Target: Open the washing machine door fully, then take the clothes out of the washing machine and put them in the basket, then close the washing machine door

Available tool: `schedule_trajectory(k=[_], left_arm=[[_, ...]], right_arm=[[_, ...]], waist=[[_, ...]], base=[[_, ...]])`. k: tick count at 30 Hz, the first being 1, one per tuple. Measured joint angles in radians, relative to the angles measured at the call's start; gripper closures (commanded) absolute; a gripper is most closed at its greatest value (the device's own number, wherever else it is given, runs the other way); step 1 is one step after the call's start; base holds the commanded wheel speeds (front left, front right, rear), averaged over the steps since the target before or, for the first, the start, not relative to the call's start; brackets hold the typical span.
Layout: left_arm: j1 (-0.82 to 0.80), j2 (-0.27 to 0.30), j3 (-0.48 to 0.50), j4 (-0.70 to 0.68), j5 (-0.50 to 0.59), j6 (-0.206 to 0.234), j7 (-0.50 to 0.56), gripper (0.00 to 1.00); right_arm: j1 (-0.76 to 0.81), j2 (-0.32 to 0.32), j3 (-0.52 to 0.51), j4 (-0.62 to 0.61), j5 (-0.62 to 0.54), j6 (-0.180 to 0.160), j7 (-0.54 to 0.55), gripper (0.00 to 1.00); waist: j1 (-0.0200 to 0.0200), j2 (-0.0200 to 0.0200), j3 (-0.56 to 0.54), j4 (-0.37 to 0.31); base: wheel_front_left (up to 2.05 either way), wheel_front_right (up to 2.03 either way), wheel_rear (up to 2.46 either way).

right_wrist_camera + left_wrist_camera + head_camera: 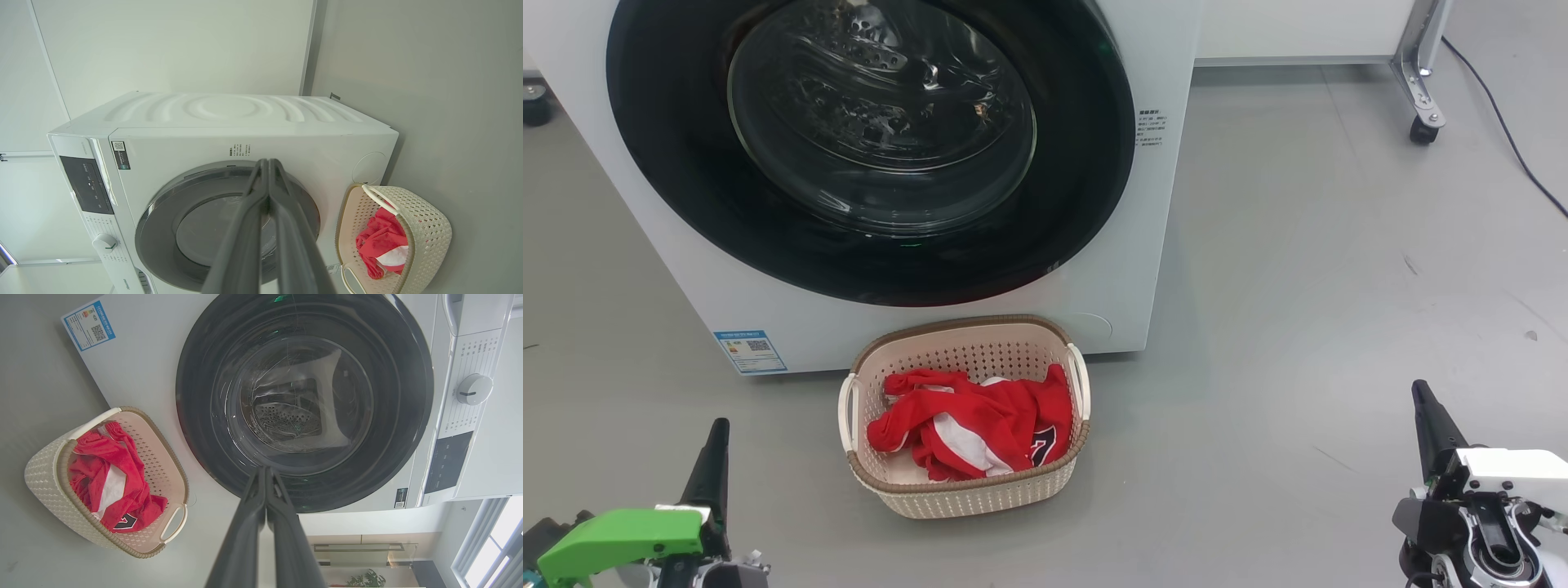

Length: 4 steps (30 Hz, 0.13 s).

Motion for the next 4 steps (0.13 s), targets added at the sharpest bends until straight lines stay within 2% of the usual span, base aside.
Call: schedule_trajectory(k=[4], left_arm=[[0.000, 0.000, 0.000, 0.000, 0.000, 0.000, 0.001, 1.00]], right_arm=[[0.000, 0.000, 0.000, 0.000, 0.000, 0.000, 0.000, 1.00]], waist=[[0.0000, 0.0000, 0.000, 0.000]], base=[[0.00, 0.00, 0.00]])
